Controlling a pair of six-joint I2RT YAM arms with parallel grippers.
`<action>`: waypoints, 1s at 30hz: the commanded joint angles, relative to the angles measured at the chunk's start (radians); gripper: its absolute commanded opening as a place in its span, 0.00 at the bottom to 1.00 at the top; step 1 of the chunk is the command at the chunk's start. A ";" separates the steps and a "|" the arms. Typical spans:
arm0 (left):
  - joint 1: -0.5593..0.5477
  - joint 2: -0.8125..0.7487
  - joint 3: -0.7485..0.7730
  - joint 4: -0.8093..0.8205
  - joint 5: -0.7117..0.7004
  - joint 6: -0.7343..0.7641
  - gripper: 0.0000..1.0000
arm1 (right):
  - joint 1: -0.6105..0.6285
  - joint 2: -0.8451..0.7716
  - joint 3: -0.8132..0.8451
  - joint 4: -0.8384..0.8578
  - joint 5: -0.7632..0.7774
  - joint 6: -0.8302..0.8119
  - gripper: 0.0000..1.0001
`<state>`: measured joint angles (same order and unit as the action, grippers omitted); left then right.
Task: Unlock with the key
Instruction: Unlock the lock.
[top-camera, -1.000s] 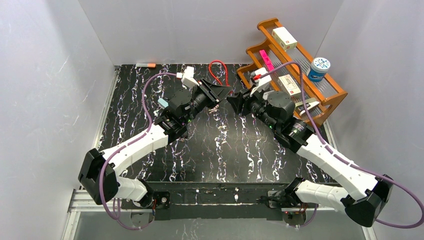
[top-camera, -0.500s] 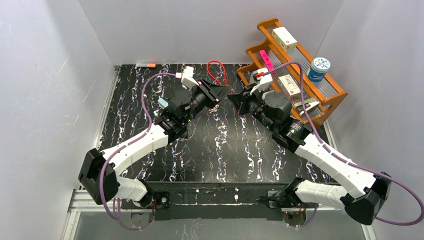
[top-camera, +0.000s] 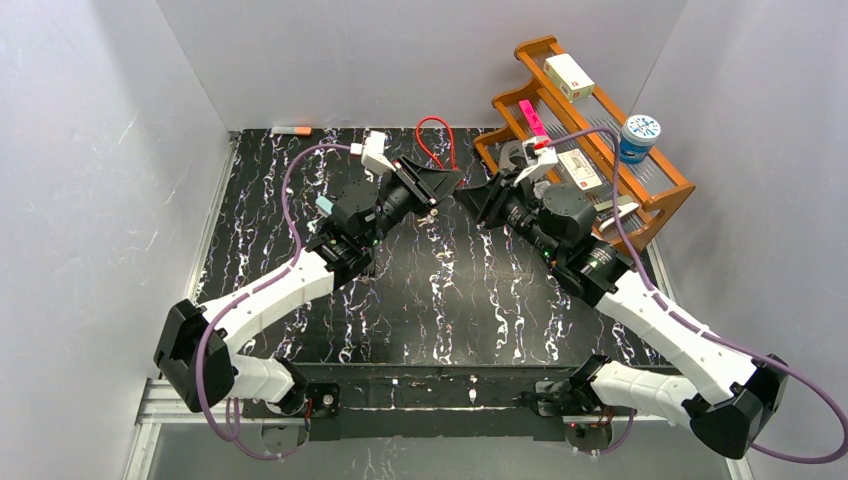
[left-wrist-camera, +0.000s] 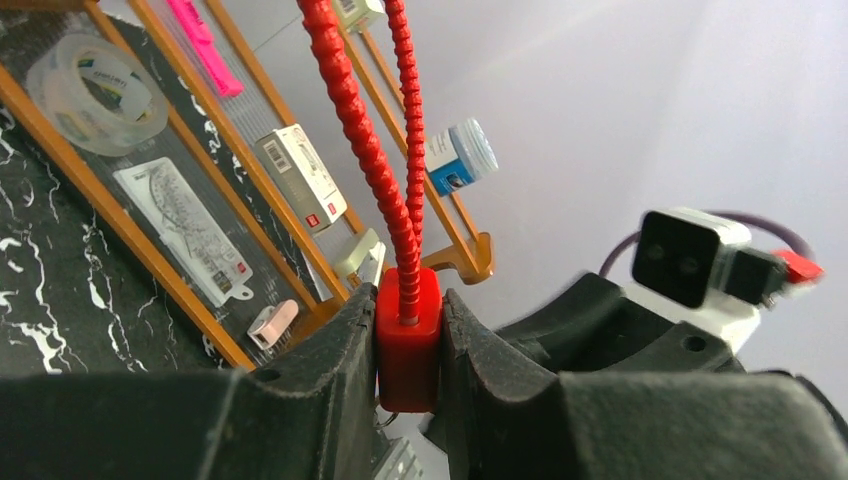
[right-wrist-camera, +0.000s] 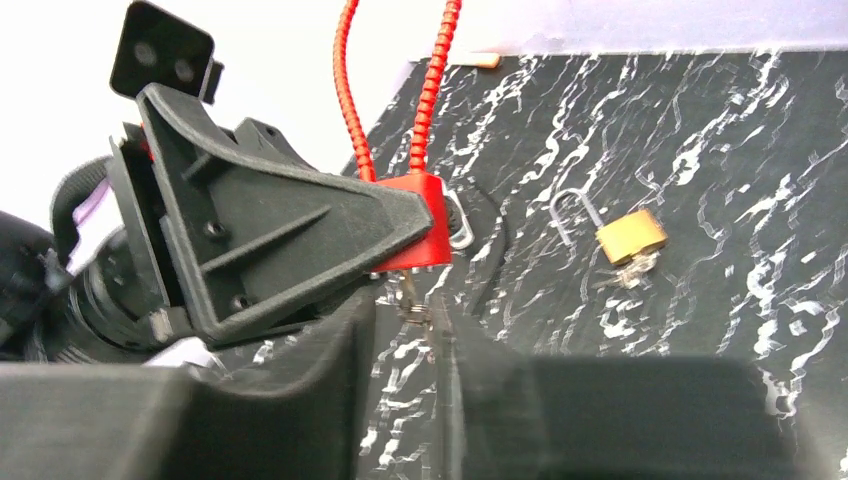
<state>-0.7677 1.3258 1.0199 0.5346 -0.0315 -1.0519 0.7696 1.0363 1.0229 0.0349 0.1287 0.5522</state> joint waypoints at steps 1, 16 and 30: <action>0.003 -0.063 -0.008 0.104 0.075 0.097 0.00 | -0.007 -0.060 0.002 0.020 -0.090 -0.041 0.54; 0.005 -0.163 -0.131 0.212 0.606 0.962 0.00 | -0.008 -0.307 -0.011 -0.019 -0.090 -0.161 0.68; 0.005 -0.154 -0.140 0.193 0.544 1.113 0.00 | -0.008 -0.171 0.055 0.026 -0.265 -0.142 0.54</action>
<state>-0.7647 1.1885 0.8772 0.6807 0.5488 0.0128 0.7612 0.8398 1.0176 0.0021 -0.1783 0.3927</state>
